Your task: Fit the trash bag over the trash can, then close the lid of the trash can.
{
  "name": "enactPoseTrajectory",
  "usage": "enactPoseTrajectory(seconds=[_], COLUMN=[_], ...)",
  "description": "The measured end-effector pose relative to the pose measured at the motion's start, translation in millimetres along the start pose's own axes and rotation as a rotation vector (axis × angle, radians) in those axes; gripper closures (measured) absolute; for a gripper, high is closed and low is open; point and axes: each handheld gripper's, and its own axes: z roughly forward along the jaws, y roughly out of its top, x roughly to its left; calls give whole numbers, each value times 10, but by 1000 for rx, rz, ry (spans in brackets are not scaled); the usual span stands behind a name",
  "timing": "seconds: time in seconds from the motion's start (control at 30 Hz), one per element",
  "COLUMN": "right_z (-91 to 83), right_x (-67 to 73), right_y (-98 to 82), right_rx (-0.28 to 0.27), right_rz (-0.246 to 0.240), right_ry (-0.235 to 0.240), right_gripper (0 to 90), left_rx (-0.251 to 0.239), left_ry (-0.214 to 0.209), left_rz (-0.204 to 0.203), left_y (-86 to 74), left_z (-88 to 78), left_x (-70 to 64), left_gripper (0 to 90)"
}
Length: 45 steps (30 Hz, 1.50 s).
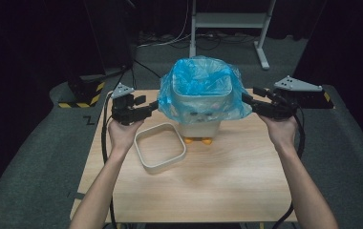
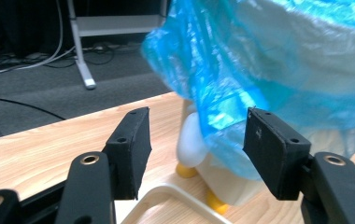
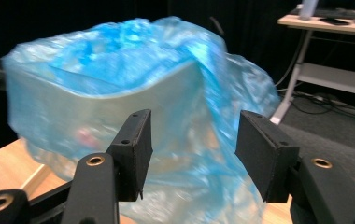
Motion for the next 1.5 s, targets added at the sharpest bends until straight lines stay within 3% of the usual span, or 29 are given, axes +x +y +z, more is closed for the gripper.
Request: enactPoseTrajectory(seconds=[0.2, 0.37, 0.53, 0.87, 1.13, 1.5], right_z=[-105, -158, -169, 18, 165, 388], right_x=[-138, -240, -356, -493, -490, -513], right_y=[-222, -441, -681, -1164, -1552, -1877], right_rx=[-17, -1, 14, 71, 127, 187], right_rz=[51, 81, 117, 158, 173, 190], right_ry=[-55, -99, -141, -192, -230, -240], right_gripper=[448, 443, 442, 444, 450, 488], left_rx=[-1, -2, 21, 17, 34, 92], left_ry=[17, 14, 16, 63, 113, 189], left_rz=[-15, -18, 9, 21, -15, -46], left_y=[-89, -164, -243, -499, -736, -1135], left_z=[3, 43, 73, 94, 204, 384], left_x=[59, 71, 67, 179, 309, 458], left_gripper=[387, 381, 375, 381, 377, 401])
